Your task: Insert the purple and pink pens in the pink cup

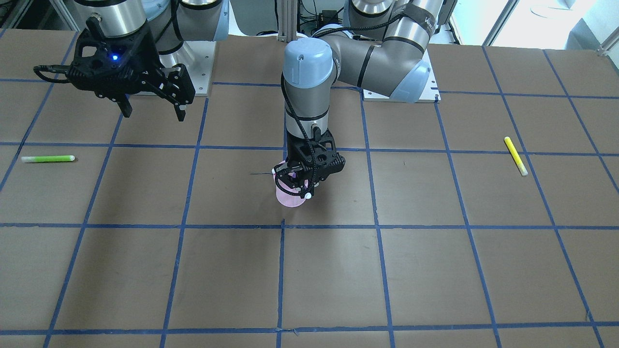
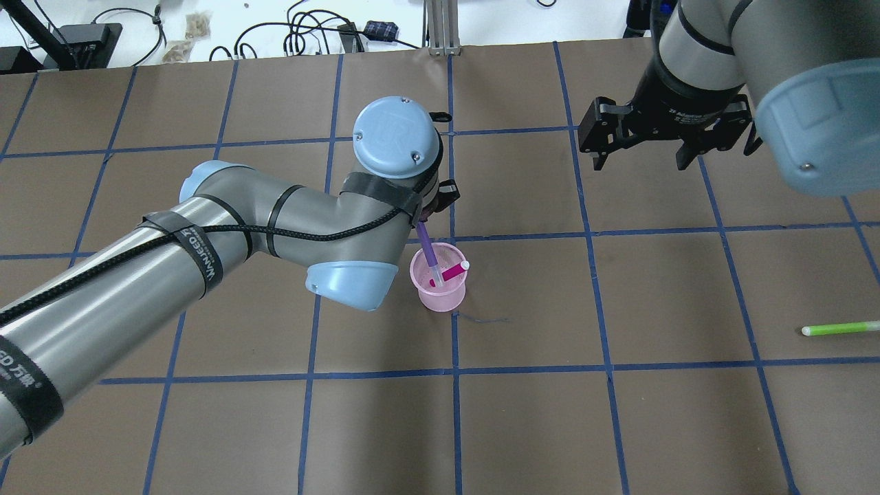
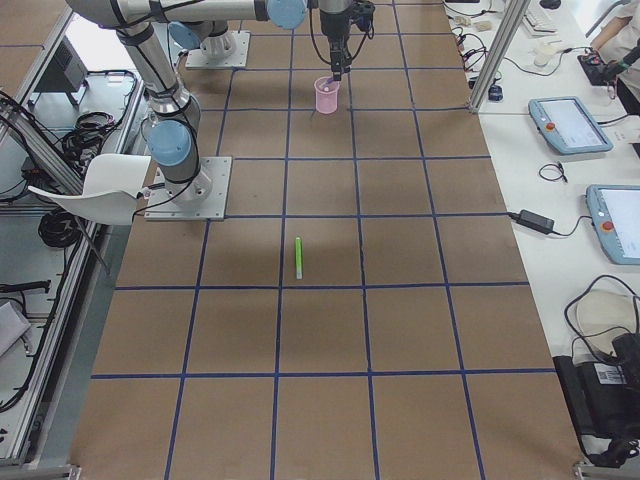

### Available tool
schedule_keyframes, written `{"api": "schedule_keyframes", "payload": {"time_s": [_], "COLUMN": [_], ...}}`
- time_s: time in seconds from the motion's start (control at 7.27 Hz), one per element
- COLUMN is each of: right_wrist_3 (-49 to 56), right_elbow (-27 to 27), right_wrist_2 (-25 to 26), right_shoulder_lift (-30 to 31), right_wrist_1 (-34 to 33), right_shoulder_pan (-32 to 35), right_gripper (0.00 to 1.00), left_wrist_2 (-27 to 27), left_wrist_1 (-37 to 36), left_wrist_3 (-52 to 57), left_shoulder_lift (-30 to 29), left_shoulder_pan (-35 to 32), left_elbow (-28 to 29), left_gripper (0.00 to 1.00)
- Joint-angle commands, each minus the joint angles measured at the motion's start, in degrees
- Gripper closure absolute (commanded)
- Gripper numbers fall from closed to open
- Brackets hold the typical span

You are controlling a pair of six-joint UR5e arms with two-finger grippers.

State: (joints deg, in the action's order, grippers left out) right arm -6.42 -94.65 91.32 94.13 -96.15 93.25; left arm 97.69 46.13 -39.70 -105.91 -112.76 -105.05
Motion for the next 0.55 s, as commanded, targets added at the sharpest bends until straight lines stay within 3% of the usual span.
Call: {"api": "schedule_keyframes", "payload": {"time_s": [0.0, 0.14, 0.41], "right_wrist_3": [0.0, 0.09, 0.09], "right_elbow": [0.0, 0.0, 0.0], "right_wrist_2": [0.0, 0.0, 0.0], "right_shoulder_lift": [0.0, 0.0, 0.09], "right_wrist_1": [0.0, 0.0, 0.09], "right_shoulder_pan": [0.0, 0.0, 0.09], "right_gripper": [0.0, 0.0, 0.0], "left_wrist_2": [-0.13, -0.22, -0.14], "left_wrist_1": [0.19, 0.45, 0.62], "left_wrist_3": [-0.02, -0.2, -0.2], "left_shoulder_lift": [-0.09, 0.0, 0.0], "left_shoulder_pan": [-0.09, -0.09, -0.09], "left_elbow": [0.02, 0.03, -0.06], "left_gripper": [0.06, 0.0, 0.0]}}
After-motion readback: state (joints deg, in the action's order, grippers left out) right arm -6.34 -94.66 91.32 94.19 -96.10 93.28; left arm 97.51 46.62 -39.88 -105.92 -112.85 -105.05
